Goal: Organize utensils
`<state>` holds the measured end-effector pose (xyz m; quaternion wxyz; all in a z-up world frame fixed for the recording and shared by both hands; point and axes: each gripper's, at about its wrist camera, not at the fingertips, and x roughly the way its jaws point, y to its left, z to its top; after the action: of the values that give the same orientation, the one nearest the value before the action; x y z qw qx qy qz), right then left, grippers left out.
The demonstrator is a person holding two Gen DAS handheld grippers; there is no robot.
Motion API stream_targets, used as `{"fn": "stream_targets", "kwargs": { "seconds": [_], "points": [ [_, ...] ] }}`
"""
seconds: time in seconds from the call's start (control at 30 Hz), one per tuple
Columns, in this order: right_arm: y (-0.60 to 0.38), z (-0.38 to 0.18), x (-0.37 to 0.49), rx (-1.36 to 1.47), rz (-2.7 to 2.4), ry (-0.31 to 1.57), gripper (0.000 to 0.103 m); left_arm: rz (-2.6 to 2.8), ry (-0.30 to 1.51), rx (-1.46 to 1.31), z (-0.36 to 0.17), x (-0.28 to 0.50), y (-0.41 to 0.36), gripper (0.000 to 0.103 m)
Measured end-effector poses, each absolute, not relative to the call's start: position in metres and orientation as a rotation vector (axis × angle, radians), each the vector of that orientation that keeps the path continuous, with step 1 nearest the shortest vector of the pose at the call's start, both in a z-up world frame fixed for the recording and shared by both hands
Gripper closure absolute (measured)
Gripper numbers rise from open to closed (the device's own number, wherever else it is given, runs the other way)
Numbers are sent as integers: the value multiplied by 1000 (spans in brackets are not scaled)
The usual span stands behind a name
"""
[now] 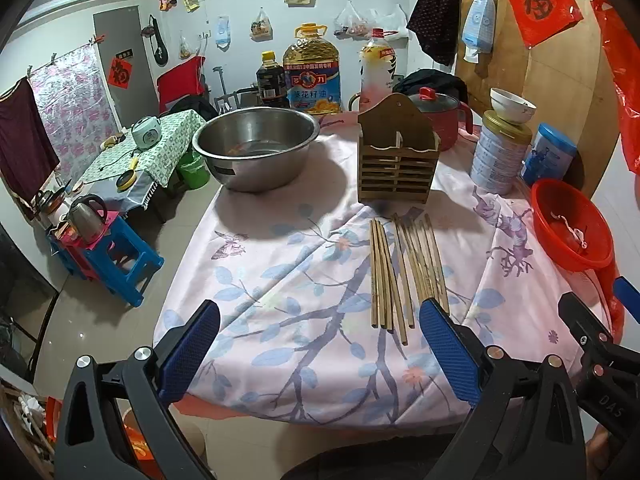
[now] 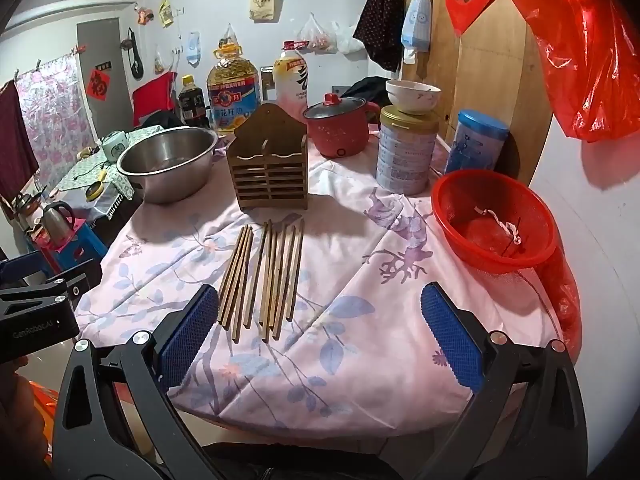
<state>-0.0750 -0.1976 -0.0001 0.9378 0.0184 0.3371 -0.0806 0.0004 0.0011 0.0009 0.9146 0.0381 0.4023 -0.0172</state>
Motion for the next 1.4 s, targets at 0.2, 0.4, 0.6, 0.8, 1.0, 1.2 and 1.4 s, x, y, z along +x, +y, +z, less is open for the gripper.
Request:
{"fn": "stream_targets", "kwargs": {
  "seconds": [0.2, 0.4, 0.6, 0.8, 1.0, 1.2, 1.4],
  "points": [
    [-199, 1, -74, 39, -165, 686, 6, -36, 830, 80, 2, 2, 3, 6],
    [-204, -1, -71, 41, -165, 683, 6, -38, 829, 79, 0, -1, 4, 6],
    [-201, 0, -73, 41, -167, 679, 6, -36, 828, 79, 0, -1, 2, 6],
    [-201, 0, -73, 43, -165, 674, 6, -35, 828, 78, -1, -1, 2, 6],
    [-201, -1, -72, 46, -164, 672, 6, -37, 828, 73, -1, -2, 2, 6],
    [-201, -2, -69, 46, -163, 675, 6, -39, 829, 69, -1, -2, 2, 6],
    [-201, -3, -67, 46, -164, 678, 6, -42, 829, 63, -1, -2, 2, 6]
  ]
}}
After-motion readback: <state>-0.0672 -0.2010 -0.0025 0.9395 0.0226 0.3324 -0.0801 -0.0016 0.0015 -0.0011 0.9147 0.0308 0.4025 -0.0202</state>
